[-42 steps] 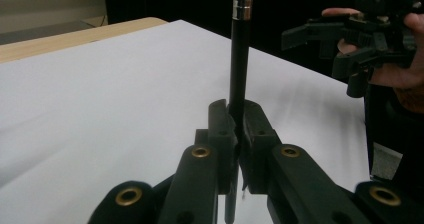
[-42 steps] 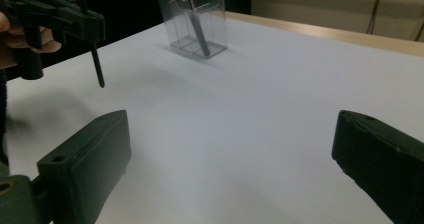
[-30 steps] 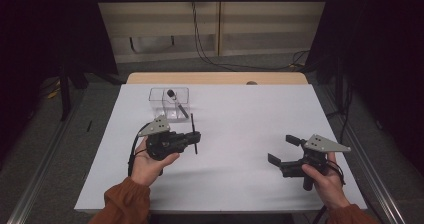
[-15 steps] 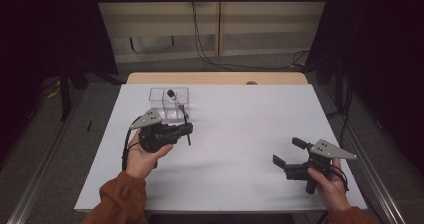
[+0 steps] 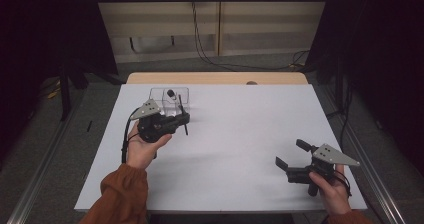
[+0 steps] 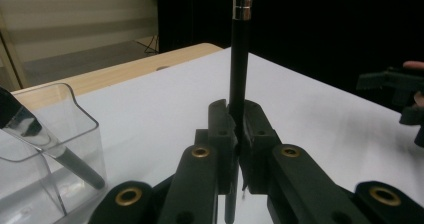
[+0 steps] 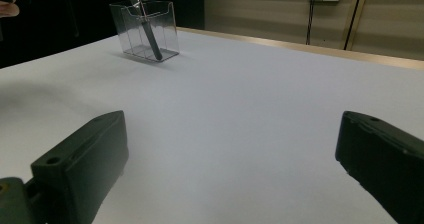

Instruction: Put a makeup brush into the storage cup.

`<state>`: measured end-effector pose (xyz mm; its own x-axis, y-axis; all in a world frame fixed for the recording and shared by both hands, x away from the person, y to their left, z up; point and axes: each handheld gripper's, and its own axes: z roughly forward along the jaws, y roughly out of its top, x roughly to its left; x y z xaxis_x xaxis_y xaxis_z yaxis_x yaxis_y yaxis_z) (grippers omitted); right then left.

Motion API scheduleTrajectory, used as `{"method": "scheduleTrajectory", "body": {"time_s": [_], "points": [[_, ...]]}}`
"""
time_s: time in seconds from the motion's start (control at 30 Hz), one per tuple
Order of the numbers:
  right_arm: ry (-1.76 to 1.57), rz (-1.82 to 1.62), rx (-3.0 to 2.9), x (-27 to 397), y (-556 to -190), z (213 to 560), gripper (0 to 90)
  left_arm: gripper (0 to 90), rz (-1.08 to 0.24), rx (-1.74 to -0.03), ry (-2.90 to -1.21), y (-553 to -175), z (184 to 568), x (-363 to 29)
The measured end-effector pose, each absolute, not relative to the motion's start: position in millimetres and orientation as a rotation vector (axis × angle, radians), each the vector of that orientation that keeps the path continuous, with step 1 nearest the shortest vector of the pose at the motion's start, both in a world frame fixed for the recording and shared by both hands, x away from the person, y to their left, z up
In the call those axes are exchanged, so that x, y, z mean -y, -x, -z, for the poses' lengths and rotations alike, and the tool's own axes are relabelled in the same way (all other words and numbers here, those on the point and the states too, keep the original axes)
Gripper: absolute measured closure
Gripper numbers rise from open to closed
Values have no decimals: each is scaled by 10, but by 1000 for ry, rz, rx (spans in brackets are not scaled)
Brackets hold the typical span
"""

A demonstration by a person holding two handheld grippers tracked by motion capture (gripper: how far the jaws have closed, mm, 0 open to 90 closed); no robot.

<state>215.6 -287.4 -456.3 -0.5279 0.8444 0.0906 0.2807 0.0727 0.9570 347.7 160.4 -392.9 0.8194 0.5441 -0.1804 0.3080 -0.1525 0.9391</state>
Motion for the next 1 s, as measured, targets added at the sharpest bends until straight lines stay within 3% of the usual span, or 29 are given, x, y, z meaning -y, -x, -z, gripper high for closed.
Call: {"method": "scheduleTrajectory", "body": {"time_s": [1.0], "points": [[-1105,-1474,-1868,2868,-2171,4583,0,854,-386,-748,-1714,-4030,3799,-1539]]}}
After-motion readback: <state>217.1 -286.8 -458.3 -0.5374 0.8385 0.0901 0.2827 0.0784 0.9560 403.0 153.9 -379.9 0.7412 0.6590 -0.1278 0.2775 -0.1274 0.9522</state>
